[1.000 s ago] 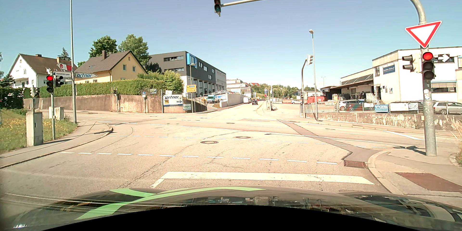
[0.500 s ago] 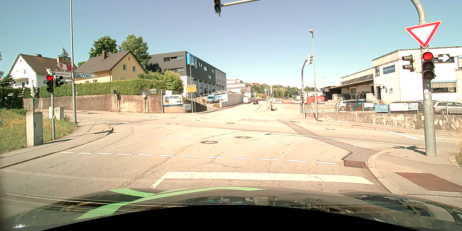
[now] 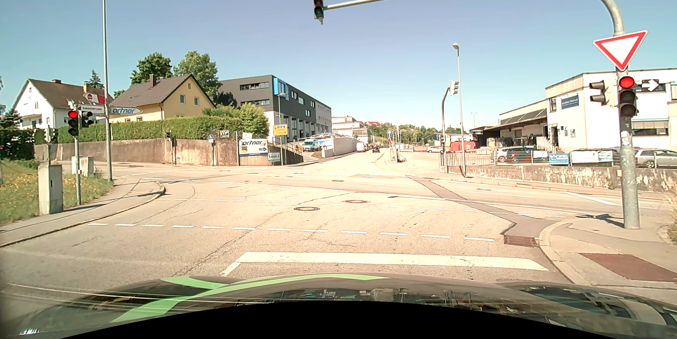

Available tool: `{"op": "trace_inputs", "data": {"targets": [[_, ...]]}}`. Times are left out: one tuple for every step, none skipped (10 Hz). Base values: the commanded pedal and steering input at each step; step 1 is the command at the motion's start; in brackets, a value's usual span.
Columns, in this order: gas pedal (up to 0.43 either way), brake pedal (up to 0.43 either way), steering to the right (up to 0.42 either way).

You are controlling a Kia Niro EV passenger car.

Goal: Follow the waypoints while adhering to traffic rules and regulations

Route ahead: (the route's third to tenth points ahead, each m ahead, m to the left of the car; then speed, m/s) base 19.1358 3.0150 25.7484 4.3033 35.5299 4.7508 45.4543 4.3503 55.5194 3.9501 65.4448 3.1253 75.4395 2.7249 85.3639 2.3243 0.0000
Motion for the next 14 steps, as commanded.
{"op": "trace_inputs", "data": {"targets": [[0.0,0.549,0.014],[0.0,0.543,0.014],[0.0,0.543,0.014],[0.0,0.543,0.014],[0.0,0.543,0.015],[0.0,0.543,0.014],[0.0,0.543,0.014],[0.0,0.543,0.014],[0.0,0.543,0.015],[0.0,0.543,0.014],[0.0,0.549,0.014],[0.0,0.543,0.014],[0.0,0.543,0.014],[0.0,0.549,0.014]]}}
